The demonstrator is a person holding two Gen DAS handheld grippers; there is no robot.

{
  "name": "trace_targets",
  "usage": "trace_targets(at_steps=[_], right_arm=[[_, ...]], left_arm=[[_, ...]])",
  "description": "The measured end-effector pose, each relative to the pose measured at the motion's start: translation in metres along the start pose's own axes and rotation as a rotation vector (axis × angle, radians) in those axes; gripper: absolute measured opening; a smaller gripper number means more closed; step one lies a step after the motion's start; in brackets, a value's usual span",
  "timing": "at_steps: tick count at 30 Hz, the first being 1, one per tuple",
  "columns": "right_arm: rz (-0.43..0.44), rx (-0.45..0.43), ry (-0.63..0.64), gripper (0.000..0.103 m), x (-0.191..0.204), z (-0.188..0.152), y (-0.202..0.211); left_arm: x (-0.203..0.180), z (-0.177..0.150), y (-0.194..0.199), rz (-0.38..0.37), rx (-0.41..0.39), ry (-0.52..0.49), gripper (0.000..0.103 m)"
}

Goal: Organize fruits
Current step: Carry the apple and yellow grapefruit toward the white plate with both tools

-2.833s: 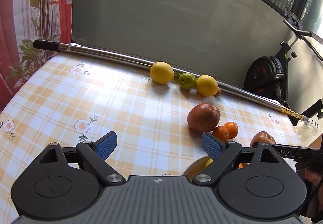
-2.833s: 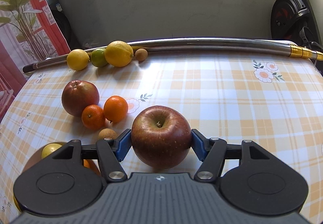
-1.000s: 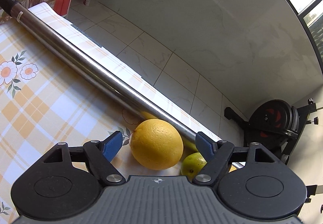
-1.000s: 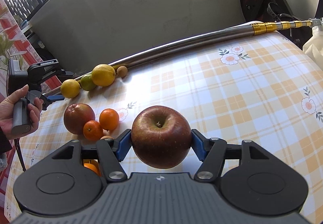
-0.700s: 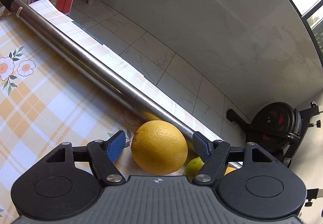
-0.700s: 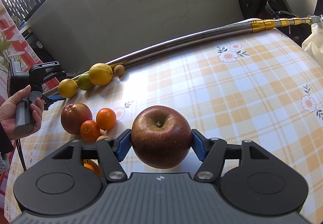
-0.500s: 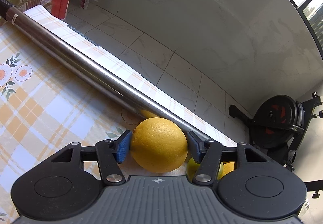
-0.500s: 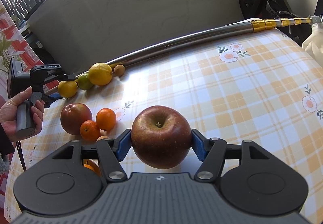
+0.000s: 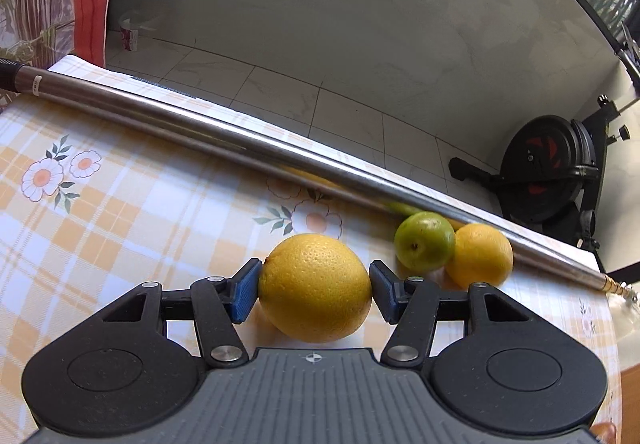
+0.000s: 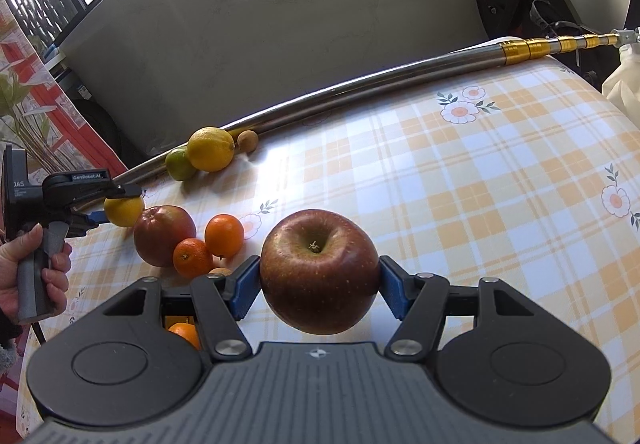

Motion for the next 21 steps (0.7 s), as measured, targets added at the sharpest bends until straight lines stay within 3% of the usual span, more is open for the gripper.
trace_targets(at_steps=[15,21], right_arm=[[0.065,0.009,0.011,0.064,0.027,-0.024,0.029],[0.09,0.034,0.051,0.064,0.041,-0.042,0.042]], left_arm=[[0.013,-0.066,0.111,-0.136,0.015,-0.08,0.061],[0.003,-0.096,0.138,-0.172,0.029,-0.189,0.061]])
Point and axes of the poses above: each gripper's, at about its wrist camera, not at the fingertips, and y roughly against the way its jaws point, x to its left, z to its top, the point moved 5 cm from there along -y, roughly the way its jaws point, and after that the axes turned 4 degrees about y, right-handed, at the moved point
